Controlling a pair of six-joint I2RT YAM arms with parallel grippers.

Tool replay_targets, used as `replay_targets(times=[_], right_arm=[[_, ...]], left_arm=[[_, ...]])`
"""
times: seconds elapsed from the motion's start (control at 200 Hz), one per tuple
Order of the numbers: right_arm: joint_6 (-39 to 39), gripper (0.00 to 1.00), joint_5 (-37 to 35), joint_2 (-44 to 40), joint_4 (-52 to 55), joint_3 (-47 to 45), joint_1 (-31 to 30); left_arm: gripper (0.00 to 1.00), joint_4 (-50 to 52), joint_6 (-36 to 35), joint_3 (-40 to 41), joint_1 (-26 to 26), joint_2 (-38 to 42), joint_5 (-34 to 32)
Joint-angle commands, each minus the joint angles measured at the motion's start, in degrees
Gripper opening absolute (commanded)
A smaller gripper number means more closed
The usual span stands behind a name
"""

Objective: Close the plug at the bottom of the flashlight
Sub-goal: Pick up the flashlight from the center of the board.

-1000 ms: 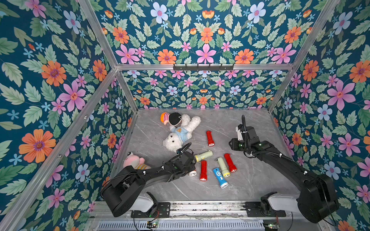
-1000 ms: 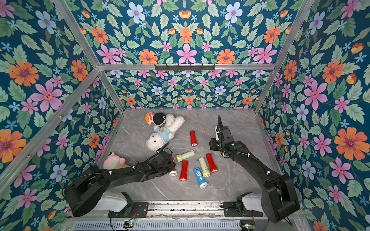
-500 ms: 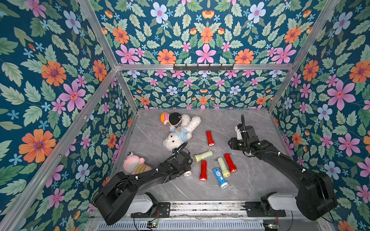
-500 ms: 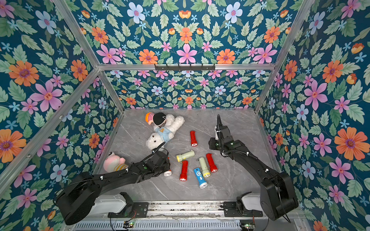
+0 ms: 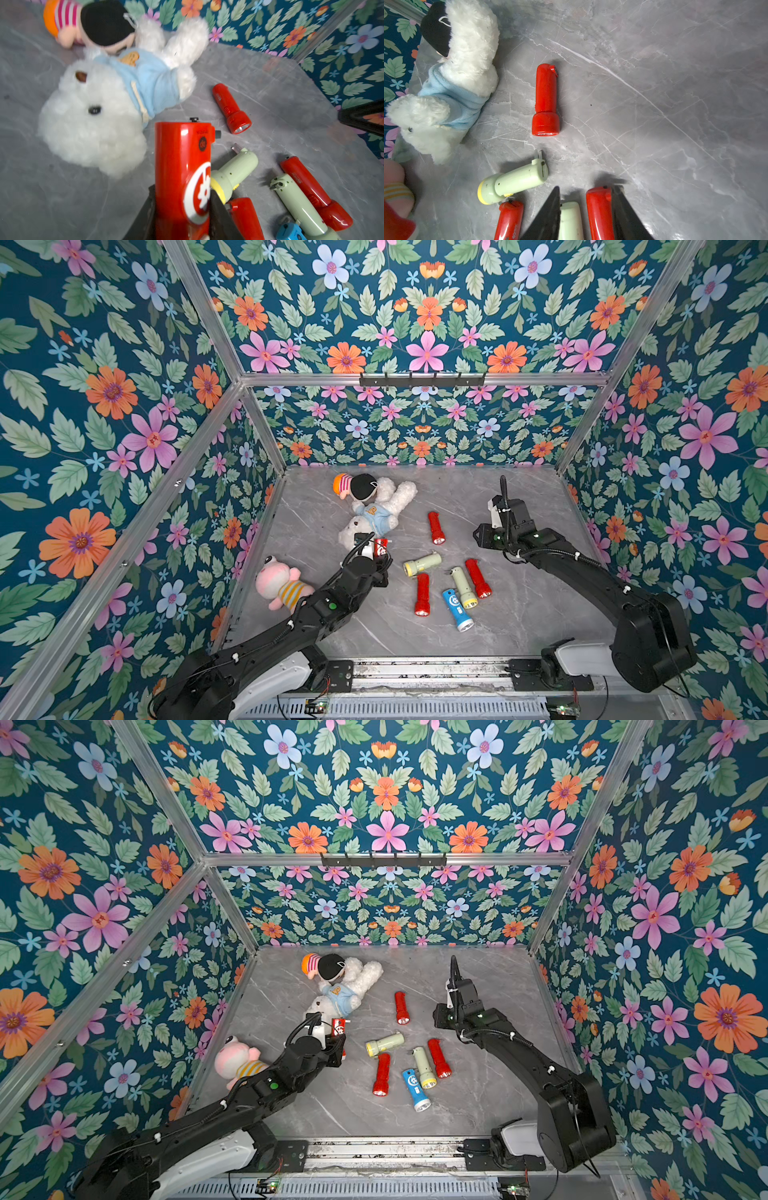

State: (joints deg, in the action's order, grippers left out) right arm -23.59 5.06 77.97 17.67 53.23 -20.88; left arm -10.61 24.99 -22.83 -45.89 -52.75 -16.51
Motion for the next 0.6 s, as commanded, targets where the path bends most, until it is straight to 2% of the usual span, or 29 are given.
replay_targets(times=[0.0, 0.22, 0.32, 0.48, 0.595], right_arm=[[-0.3, 0.42, 0.2, 0.8, -1.1, 1.1, 0.1], [-0.2, 0.40, 2.6, 1.1, -1.4, 2.9, 0.1], [1.2, 0.39, 6.1, -0.1, -3.0, 2.9, 0.2], [4.0, 0.43, 14.0, -4.9, -10.7, 0.0, 0.2], [4.5, 0.46, 18.1, -8.3, -14.8, -1.3, 0.1]], left_arm=[[0.00, -13.1, -15.4, 1.2, -0.1, 2.3, 2.8], [0.00, -32.8, -31.1, 7.0, 0.0, 4.7, 14.1], [0.00, -39.6, -36.0, 9.4, 0.0, 4.7, 22.6], [0.00, -40.1, -38.3, 8.0, 0.7, 3.0, 36.2], [0.00, -39.7, -37.0, 6.1, 2.9, 0.7, 46.2]])
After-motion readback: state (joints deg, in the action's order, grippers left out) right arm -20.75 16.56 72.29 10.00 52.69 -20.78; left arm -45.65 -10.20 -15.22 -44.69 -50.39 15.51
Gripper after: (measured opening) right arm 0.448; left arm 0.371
